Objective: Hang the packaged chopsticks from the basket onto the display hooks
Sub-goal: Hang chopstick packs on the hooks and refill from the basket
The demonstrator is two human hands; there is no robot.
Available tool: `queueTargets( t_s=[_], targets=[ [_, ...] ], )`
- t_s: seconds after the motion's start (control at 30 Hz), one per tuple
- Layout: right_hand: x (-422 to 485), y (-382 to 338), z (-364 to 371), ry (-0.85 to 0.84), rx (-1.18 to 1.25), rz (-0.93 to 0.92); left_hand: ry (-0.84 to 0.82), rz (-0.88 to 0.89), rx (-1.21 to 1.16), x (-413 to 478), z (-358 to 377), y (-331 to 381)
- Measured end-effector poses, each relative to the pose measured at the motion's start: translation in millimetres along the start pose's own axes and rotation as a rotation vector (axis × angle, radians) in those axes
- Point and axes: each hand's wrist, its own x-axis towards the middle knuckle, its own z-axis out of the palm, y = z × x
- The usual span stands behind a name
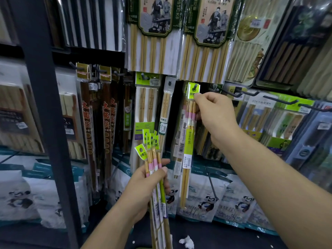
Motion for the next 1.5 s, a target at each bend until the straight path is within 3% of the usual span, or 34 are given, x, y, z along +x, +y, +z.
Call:
queueTargets(
  t_s=[0.2, 0.37, 0.43, 0.57, 0.8, 0.97, 1.2, 1.5],
  targets=[
    [-31, 24, 4, 0.041, -0.144, 0.084, 0.002, 0.013, -0.014, 0, 1, -1],
    [-67, 45, 19, -0.405, -0.240, 0.073, -0.010, 0.016, -0.048, 0, 4, -3],
    [-72, 49, 24, -0.478, -0.276, 0.069, -0.011, 0.004, -0.058, -1, 4, -3],
    [-71, 50, 26, -0.434, -0.288, 0.041, -0.028, -0.010, -0.089, -2, 4, 0],
    [-51, 23, 7, -0.156, -0.152, -0.075, 0.043, 0.045, -0.205, -1, 7, 6],
    [-34, -3, -4, -0.066, -0.005, -0.166, 0.107, 0.096, -0.086, 0, 3, 4],
    [-14, -15, -1, 0.010, 0.039, -0.116, 0.116, 0.114, 0.121, 3, -2, -5],
    [-7, -2, 3, 0.045, 0.035, 0.004, 0.107, 0.041, 0.011, 1, 0, -1]
  ],
)
